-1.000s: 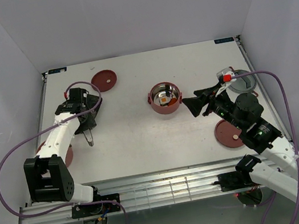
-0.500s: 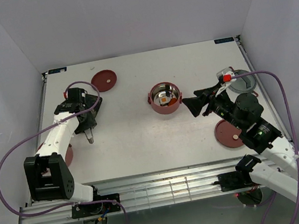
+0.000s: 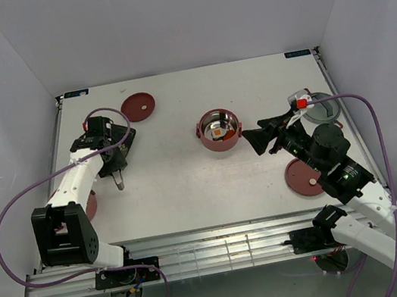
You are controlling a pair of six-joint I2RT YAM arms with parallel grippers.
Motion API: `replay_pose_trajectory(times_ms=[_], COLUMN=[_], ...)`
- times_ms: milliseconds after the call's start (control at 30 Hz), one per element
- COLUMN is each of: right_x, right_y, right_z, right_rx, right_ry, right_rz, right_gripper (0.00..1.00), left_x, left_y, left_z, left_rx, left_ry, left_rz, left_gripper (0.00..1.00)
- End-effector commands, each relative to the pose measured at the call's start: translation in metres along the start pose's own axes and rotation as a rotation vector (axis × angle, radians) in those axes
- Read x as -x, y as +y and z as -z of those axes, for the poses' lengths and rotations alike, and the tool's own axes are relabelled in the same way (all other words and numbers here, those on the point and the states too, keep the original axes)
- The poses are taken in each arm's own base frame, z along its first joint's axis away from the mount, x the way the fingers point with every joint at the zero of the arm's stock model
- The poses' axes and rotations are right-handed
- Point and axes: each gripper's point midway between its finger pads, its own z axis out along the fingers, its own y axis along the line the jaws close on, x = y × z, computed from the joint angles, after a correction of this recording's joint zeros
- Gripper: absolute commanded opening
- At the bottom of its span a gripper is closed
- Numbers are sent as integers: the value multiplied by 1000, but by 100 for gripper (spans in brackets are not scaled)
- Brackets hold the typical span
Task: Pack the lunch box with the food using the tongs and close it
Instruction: Pick up the fake food from the plate.
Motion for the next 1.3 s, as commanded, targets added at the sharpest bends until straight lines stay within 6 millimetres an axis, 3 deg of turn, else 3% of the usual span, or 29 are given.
replay_pose_trajectory(times_ms=[0,367,567,900,1133,1267], right_x=[14,14,13,13,12,13], right_y=[3,3,3,2,2,2], right_z=[1,1,0,0,-1,-1], right_rx=[6,5,6,3,3,4], right_ry=[-54,-54,-52,-52,-48,-51], right_rz=[10,10,10,9,9,10], right_gripper=[71,71,71,71,71,71], left_x=[8,14,23,38,47,53], left_y=[-5,-3,2,2,-12,-45], left_z=[4,16,24,43,59,78], left_rx=[-36,-41,-23,-33,-122,-238], left_ry=[-32,-62,-98,-155,-183,-212], left_rz=[22,33,39,54,63,30], left_gripper=[54,43,34,27,23,21])
